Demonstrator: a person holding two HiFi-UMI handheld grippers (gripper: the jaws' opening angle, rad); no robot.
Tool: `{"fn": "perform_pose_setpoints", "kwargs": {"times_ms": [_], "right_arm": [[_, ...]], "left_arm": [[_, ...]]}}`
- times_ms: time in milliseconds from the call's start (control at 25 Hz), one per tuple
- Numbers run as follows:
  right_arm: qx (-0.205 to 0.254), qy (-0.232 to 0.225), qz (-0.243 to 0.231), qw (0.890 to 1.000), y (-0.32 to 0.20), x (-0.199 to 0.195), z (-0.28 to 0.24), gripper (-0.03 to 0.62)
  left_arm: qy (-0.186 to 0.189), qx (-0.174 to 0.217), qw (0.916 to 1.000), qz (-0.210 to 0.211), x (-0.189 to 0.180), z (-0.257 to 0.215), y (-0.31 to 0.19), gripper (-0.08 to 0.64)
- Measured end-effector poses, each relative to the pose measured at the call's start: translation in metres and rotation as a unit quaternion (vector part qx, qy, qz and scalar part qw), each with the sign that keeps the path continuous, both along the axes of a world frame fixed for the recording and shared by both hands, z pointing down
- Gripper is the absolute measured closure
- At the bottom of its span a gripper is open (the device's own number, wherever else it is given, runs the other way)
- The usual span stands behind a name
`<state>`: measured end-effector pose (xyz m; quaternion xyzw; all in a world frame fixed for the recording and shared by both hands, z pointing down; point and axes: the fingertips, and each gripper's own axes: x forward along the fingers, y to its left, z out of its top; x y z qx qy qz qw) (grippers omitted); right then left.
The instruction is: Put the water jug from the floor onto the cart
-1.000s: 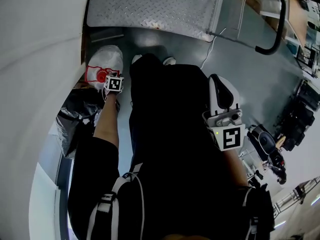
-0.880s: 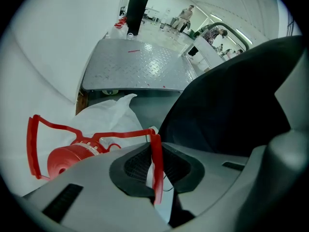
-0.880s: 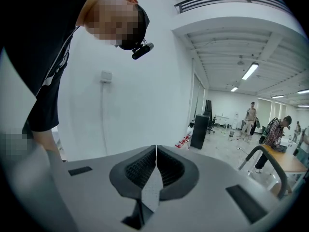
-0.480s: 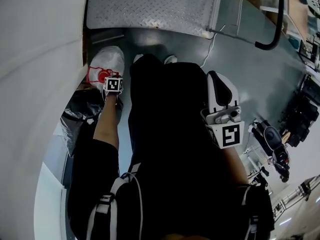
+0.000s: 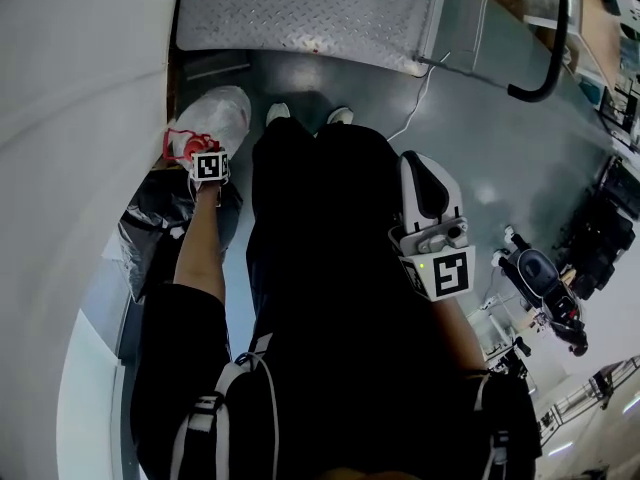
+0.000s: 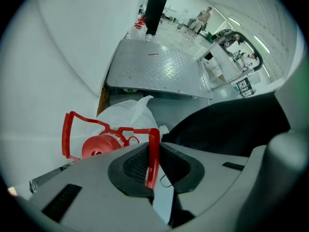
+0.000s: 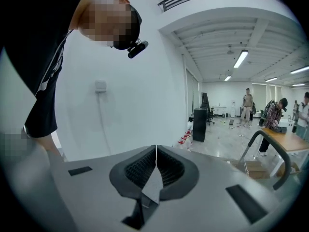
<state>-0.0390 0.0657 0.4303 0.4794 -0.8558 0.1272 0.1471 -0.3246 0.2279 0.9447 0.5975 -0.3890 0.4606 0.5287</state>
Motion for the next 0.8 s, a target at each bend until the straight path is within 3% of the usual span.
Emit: {"fn": "perform_pose_setpoints", "kwargs": {"times_ms": [280,520,800], "right_arm": [[-0.022,-0.013,-0.007,1.000,0.004,0.014,-0.023,0.572],[0.016,-0.035,0.003,0.999,0.011,0.025,-0.047,0.572],[0.040,-0.033,0.037,0.998,0.023,0.051,-0.058,0.572]], "left_arm": [[0.007,0.001,0.9973,-0.073,-0.002,-0.050,0.003,0.506],[0.020,0.026,0.9938,-0.106,0.008,-0.083,0.007,0.501],[0.025,0.041,0.9951,-0.086,0.030,-0.109,-0.006,0.494]]}}
